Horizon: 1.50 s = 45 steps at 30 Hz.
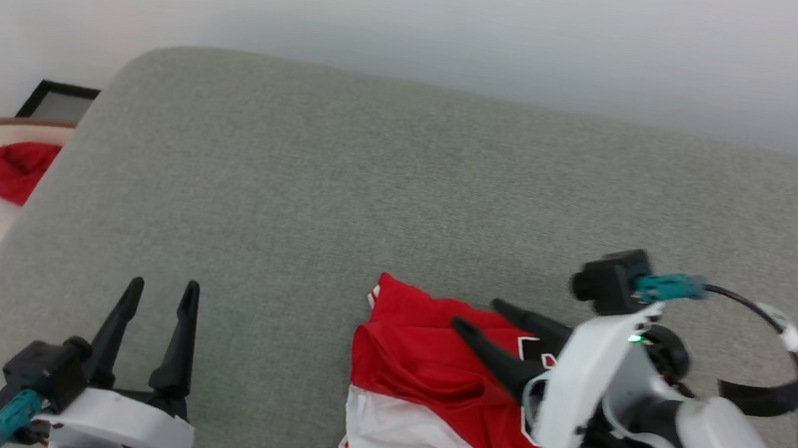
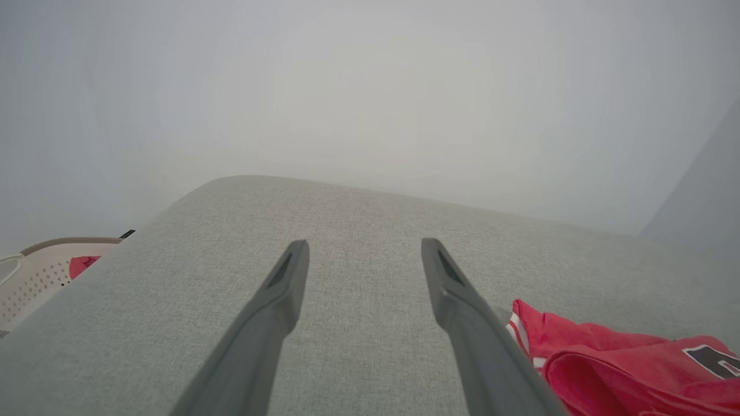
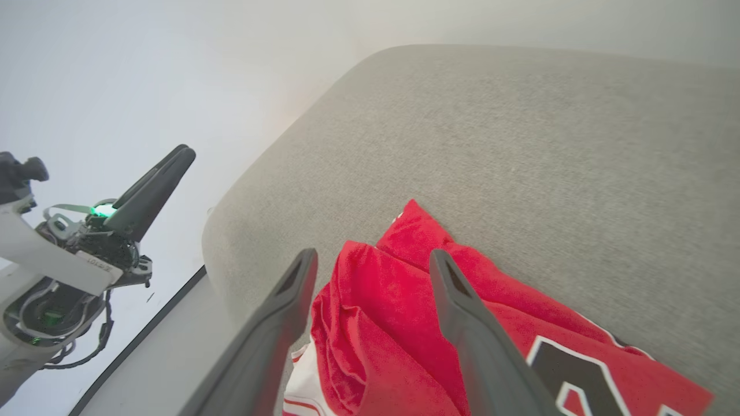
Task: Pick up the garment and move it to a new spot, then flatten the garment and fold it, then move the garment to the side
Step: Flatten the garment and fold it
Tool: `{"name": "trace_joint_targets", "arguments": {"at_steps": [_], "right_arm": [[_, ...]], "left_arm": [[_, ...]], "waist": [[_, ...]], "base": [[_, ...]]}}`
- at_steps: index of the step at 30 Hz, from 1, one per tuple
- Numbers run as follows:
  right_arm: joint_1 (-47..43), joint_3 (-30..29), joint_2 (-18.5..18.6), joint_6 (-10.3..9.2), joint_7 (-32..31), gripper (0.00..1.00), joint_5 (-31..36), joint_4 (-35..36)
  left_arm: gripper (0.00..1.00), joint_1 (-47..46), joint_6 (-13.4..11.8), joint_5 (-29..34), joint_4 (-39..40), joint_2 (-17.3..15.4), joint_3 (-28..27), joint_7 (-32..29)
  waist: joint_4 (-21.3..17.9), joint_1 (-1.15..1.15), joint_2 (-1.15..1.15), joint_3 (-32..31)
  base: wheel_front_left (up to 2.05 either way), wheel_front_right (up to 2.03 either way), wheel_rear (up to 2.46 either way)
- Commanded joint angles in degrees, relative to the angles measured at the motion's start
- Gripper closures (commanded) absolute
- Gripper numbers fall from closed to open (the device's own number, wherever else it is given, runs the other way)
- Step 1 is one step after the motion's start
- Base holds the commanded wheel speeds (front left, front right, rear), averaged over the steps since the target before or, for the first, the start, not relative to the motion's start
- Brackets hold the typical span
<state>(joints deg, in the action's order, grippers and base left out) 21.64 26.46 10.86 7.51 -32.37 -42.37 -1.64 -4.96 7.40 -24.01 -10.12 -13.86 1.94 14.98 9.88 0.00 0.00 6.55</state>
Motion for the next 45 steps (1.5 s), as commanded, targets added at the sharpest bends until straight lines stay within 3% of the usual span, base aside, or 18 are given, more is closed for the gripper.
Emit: {"name": "trace_joint_targets", "arguments": {"at_steps": [1,11,28,36,45], "right_arm": [[-0.95,-1.04,0.78,-0.04,0.94,0.0,-0.57,0.59],[-5.63,-6.69,6.25,-0.04,9.55,0.0,0.18,3.43],[-14.54,-14.08,10.78,-0.04,28.92,0.0,3.42,-1.51],[-18.13,-15.87,11.06,-0.04,35.2,0.0,3.54,-4.26],[-20.88,-17.22,10.82,-0.04,38.01,0.0,2.88,-5.64]], "left_arm": [[0.0,0.68,0.16,0.42,0.13,-0.23,-0.24,0.2],[0.0,3.05,0.16,1.86,0.59,-1.02,-2.22,0.2],[0.0,7.76,0.16,4.29,1.33,-1.14,-5.73,0.2],[0.0,9.03,0.16,5.58,1.94,-0.87,-6.3,0.2],[0.0,9.69,0.16,7.72,2.59,-0.56,-6.76,0.21]], "waist": [[-1.23,0.0,0.0,-0.61],[-5.69,0.0,0.0,-2.14],[-11.91,0.0,0.0,-4.95],[-13.01,0.0,0.0,-6.16],[-12.69,0.0,0.0,-7.25]], "base": [[0.0,0.0,0.0],[0.0,0.0,0.0],[0.0,0.0,0.0],[0.0,0.0,0.0],[0.0,0.0,0.0]]}}
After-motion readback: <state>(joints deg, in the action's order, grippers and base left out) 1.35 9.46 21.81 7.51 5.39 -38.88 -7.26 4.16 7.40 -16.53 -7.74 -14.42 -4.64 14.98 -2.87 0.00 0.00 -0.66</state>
